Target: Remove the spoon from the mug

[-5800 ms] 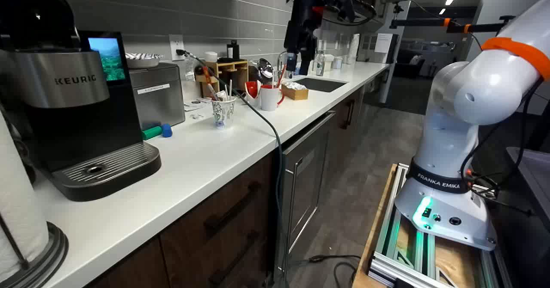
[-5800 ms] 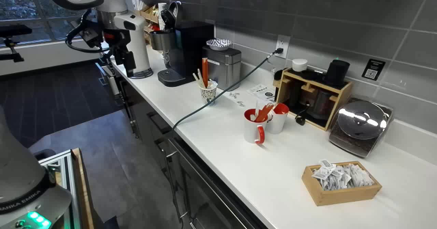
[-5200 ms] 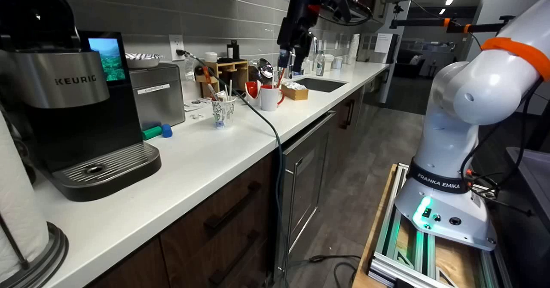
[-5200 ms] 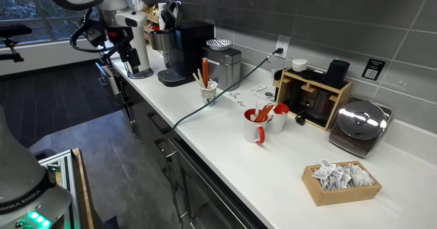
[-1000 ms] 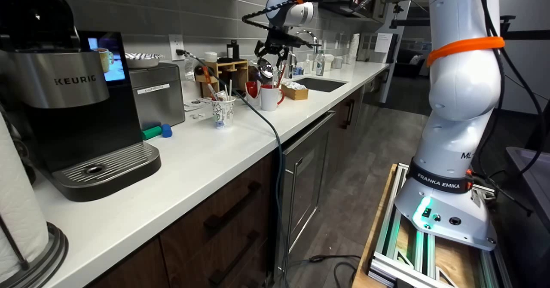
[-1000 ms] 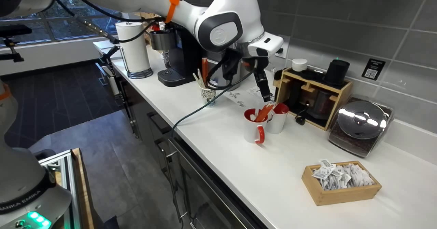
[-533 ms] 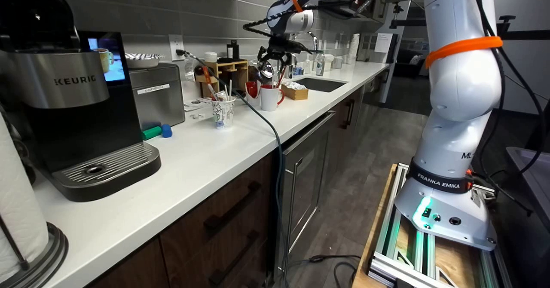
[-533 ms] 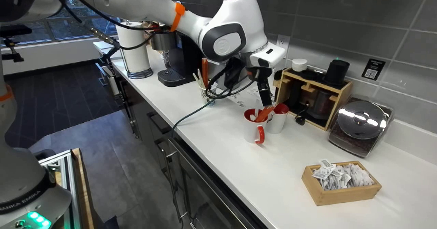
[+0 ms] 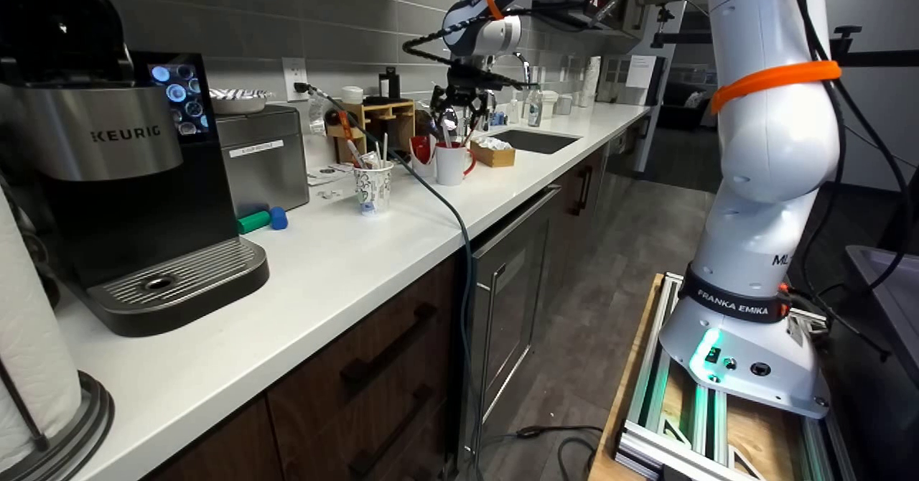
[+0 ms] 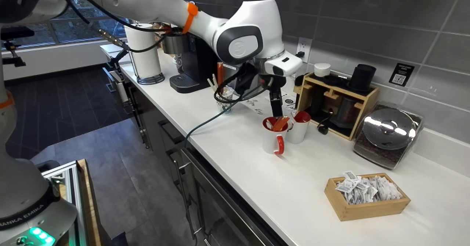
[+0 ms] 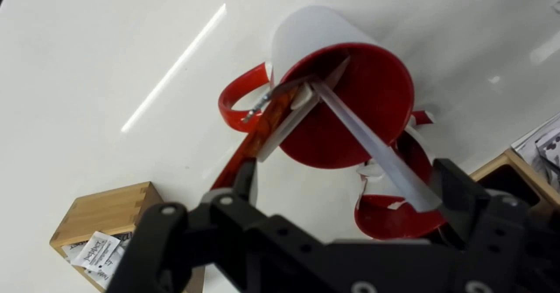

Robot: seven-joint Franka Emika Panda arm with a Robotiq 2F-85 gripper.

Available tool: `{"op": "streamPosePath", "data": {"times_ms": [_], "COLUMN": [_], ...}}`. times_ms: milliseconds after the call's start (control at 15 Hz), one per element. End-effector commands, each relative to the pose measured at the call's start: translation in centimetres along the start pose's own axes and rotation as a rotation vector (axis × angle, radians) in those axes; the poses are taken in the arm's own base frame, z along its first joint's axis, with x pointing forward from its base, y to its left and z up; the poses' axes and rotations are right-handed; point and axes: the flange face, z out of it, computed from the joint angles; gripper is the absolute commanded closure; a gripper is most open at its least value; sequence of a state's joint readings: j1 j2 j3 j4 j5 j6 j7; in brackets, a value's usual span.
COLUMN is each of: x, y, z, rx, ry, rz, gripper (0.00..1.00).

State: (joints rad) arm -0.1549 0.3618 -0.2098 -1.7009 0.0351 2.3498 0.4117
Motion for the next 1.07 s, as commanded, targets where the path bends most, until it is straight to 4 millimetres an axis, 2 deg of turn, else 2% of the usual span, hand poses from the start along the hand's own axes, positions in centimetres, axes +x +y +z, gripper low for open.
{"op": "streamPosePath", "data": {"times_ms": [0, 67, 133, 600, 667, 733, 867, 1000], "x": [-0.6, -0.6, -0.7, -0.9, -1.0, -1.3, -1.9, -1.9], "y": [-0.3, -0.4, -0.5, -1.3, -1.4, -1.3, -1.3, -1.6], "z": [0.0, 0.0, 0.1, 0.1, 0.1, 0.0, -0.1, 0.1], "rx": [0.000, 0.007, 0.010, 0.042, 0.039, 0.018, -0.008, -0.021], "ry": [-0.049, -0.055, -0.057, -0.054, -0.058, -0.084, -0.111, -0.085], "rz": [0.000, -0.010, -0.013, -0.079, -0.102, -0.144, -0.236, -0.310], "gripper": [0.13, 0.17, 0.16, 0.74, 0.68, 0.40, 0.42, 0.28]}}
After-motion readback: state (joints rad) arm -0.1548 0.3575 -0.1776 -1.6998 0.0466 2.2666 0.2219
